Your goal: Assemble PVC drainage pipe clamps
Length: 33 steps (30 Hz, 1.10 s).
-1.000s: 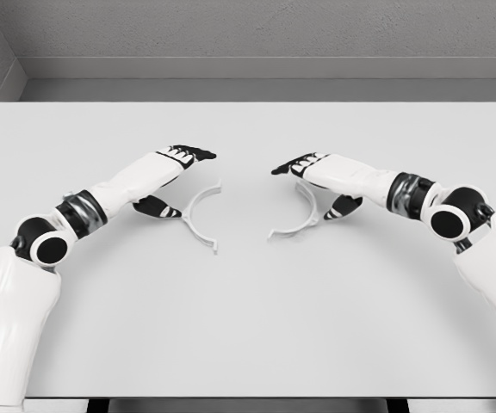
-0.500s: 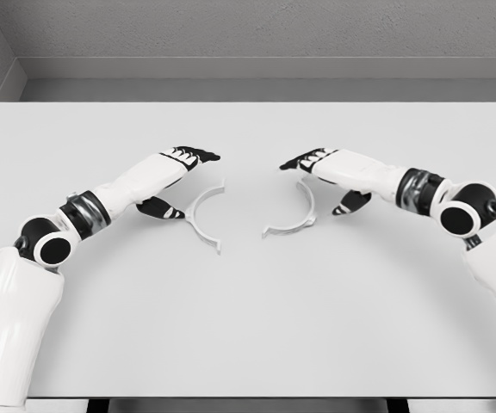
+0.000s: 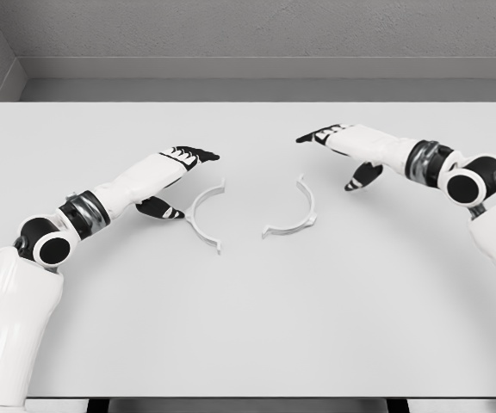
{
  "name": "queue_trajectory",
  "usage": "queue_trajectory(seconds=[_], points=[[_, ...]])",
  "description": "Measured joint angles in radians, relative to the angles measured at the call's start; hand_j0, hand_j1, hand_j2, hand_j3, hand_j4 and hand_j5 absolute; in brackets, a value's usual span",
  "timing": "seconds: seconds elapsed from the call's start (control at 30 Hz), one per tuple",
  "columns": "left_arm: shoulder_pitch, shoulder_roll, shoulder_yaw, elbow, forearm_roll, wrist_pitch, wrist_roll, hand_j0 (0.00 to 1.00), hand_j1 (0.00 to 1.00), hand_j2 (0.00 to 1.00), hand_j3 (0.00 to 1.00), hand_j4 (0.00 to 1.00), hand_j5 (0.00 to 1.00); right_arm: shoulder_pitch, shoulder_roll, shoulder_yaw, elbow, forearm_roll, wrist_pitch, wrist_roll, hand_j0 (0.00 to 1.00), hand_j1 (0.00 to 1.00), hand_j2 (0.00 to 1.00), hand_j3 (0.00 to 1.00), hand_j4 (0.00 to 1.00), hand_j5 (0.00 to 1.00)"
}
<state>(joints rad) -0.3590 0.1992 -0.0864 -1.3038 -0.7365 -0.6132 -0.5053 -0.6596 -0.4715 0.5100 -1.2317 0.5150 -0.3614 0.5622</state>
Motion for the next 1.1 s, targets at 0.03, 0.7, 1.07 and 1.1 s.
queue_trajectory(seconds=[0.03, 0.7, 1.07, 1.1], points=[[0.000, 0.000, 0.001, 0.001, 0.000, 0.000, 0.000, 1.00, 1.00, 1.00, 1.00, 1.00, 1.00, -0.006, 0.009, 0.001, 0.003, 0.000, 0.000, 0.000, 1.00, 1.00, 1.00, 1.00, 1.00, 1.00], [-0.011, 0.012, 0.011, 0.007, 0.002, 0.000, 0.000, 1.00, 1.00, 1.00, 1.00, 1.00, 1.00, -0.040, 0.080, 0.030, 0.050, -0.001, -0.002, 0.000, 1.00, 1.00, 1.00, 1.00, 1.00, 1.00], [-0.020, 0.013, 0.010, 0.025, 0.001, 0.000, 0.000, 1.00, 1.00, 1.00, 1.00, 1.00, 1.00, -0.038, 0.100, 0.035, 0.102, 0.010, -0.001, 0.001, 1.00, 1.00, 1.00, 1.00, 1.00, 1.00], [-0.021, 0.013, 0.010, 0.025, 0.002, 0.000, 0.000, 1.00, 1.00, 1.00, 1.00, 1.00, 1.00, -0.038, 0.103, 0.036, 0.105, 0.011, -0.001, 0.001, 1.00, 1.00, 1.00, 1.00, 1.00, 1.00]])
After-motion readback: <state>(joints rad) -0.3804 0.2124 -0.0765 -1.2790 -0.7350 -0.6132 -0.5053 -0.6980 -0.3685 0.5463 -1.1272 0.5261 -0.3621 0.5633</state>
